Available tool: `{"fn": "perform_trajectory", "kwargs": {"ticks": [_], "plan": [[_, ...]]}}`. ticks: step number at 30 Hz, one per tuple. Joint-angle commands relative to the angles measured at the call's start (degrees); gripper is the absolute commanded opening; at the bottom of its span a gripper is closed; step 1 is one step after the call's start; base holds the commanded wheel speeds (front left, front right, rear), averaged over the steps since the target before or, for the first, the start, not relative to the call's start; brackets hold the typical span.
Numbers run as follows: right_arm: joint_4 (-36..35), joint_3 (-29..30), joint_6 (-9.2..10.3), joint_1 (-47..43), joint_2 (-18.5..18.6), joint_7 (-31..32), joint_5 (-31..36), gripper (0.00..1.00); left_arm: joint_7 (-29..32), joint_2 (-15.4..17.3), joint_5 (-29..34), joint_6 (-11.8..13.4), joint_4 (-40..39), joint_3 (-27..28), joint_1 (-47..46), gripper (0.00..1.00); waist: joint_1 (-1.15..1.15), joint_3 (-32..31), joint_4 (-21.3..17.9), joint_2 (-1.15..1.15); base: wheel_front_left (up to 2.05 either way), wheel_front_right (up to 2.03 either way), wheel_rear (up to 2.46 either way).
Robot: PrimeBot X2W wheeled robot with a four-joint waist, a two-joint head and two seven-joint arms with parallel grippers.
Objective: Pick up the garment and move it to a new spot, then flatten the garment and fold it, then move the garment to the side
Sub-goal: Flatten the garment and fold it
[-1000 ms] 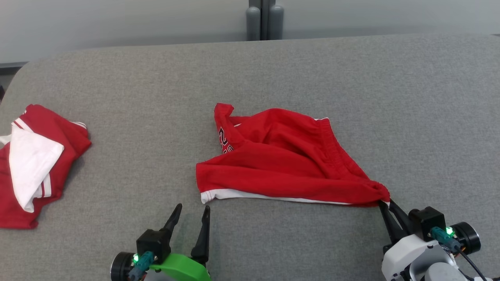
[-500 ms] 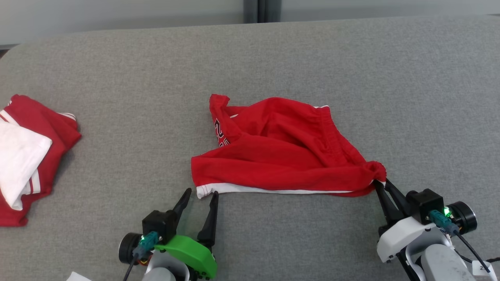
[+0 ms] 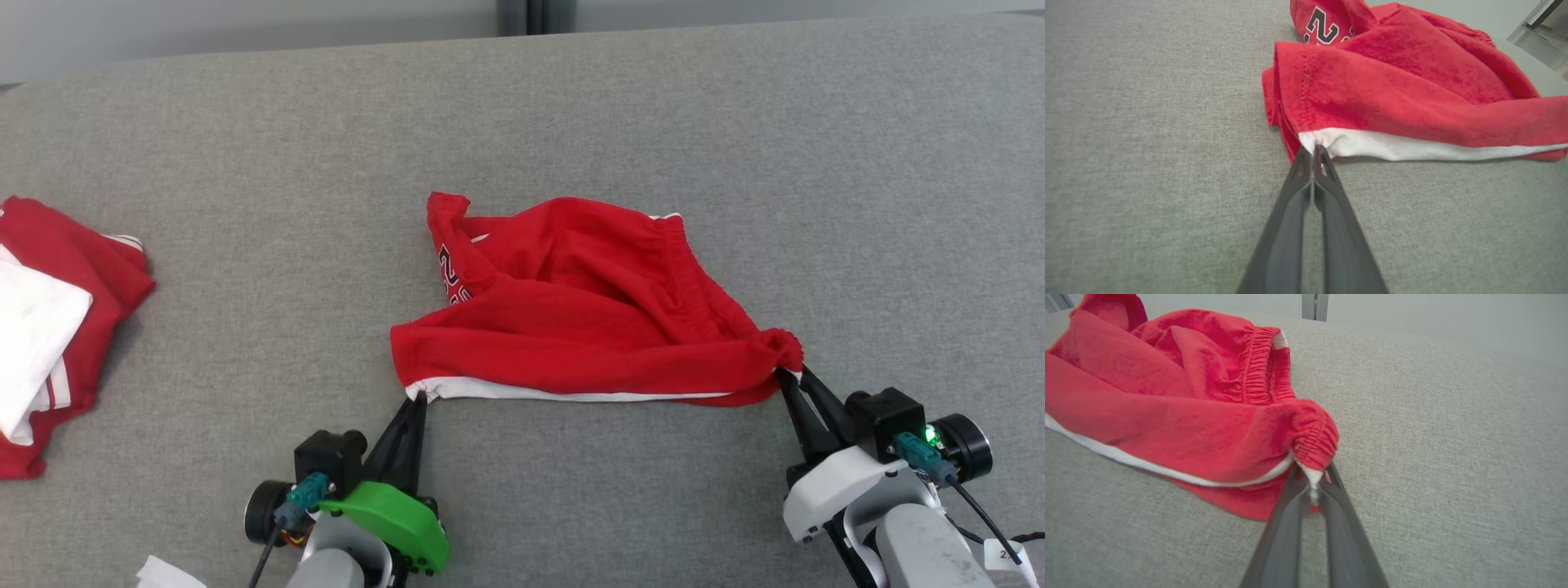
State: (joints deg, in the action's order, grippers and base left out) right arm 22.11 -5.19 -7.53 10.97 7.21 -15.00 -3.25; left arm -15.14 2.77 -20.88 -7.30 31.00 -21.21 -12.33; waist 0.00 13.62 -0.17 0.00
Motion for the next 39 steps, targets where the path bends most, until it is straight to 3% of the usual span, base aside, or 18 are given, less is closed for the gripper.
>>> {"fn": "perform_trajectory", "kwargs": {"ticks": [1,9,14,18,23,29,34,39], "plan": [[-0.13,0.07,0.08,0.33,0.17,-0.27,-0.37,0.00,0.00,0.26,0.29,-0.28,-0.33,0.31,-1.13,0.00,0.00,-0.30,0.14,0.00,0.00,0.00,0.00],[-4.13,-0.09,0.08,0.07,-0.82,-0.27,-5.67,0.00,-0.01,0.25,3.63,-0.29,-9.67,5.58,1.45,0.00,0.00,-5.40,0.12,0.00,0.00,0.00,0.00],[-8.48,-2.58,0.08,1.82,1.09,-0.27,-11.39,0.00,0.00,0.88,6.31,-0.25,-18.81,9.37,1.32,0.00,0.00,-8.99,-0.03,0.00,0.00,0.00,0.00],[-13.16,-4.54,0.08,4.44,4.56,-0.27,-16.98,0.00,0.00,4.34,7.54,-0.25,-26.51,9.44,-2.46,0.00,0.00,-10.92,0.04,0.00,0.00,0.00,0.00],[-19.19,-6.23,0.08,11.53,11.39,1.01,-21.78,0.00,0.00,11.27,6.78,-0.24,-31.89,7.92,-12.05,0.00,0.00,-10.54,-0.16,0.00,0.00,0.00,0.00],[-19.81,-9.23,0.08,24.38,16.67,6.20,-23.40,0.00,0.04,15.35,4.13,-0.24,-27.37,5.88,-24.36,0.00,0.00,-5.87,-1.13,0.00,0.00,0.00,0.00],[-12.73,-13.54,0.08,37.14,17.04,6.29,-22.14,0.00,0.03,14.77,2.78,-0.25,-19.65,5.42,-34.33,0.00,0.00,-0.04,-1.91,0.00,0.00,0.00,0.00],[-2.96,-14.76,0.08,49.65,15.31,2.32,-17.78,0.00,0.03,12.93,6.18,-0.24,-16.33,7.88,-43.60,0.00,0.00,3.91,-2.09,0.00,0.00,0.00,0.00]]}}
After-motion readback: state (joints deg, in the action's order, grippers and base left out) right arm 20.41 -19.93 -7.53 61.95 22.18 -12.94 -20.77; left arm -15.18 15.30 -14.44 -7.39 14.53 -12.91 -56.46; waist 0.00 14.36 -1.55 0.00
